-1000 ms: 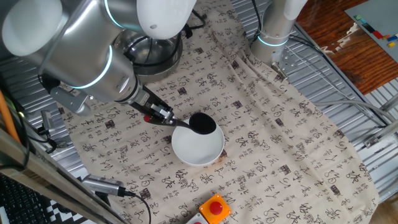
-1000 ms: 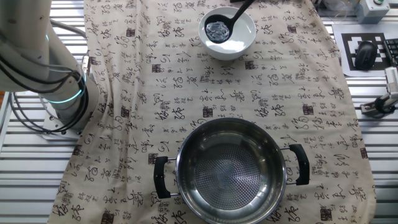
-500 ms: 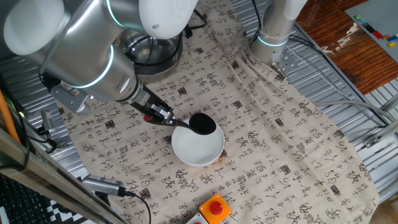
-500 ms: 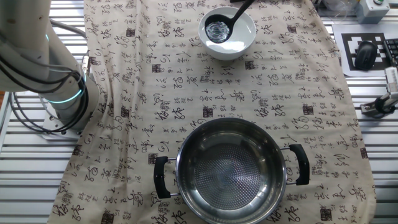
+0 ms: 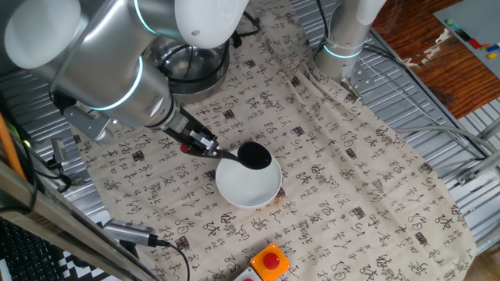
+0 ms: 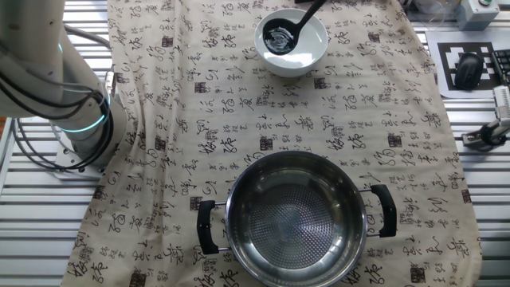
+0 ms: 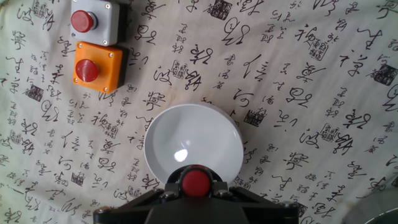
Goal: Scoop water with a large spoon from one bowl to another
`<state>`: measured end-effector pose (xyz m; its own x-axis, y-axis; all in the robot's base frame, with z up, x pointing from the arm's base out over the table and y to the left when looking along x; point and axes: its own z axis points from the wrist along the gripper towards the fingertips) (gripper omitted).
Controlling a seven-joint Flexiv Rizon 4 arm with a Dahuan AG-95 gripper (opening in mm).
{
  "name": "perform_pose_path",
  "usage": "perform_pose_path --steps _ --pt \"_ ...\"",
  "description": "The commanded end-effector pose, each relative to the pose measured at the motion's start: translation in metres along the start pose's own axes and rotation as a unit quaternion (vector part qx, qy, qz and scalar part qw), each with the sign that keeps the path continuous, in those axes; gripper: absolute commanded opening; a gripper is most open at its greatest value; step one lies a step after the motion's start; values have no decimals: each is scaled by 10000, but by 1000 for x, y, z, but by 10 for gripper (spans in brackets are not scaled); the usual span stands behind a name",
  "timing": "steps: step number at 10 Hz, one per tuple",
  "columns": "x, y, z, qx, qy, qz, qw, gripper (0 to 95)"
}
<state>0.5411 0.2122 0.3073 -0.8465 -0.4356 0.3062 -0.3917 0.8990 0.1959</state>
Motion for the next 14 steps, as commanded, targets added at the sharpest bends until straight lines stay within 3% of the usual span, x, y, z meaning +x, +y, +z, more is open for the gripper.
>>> perform_pose_path --steps 1,6,14 --pt "0 0 1 5 -33 14 10000 0" --pt "0 0 1 38 -107 60 9999 0" --pt "0 0 1 43 -51 45 10000 0"
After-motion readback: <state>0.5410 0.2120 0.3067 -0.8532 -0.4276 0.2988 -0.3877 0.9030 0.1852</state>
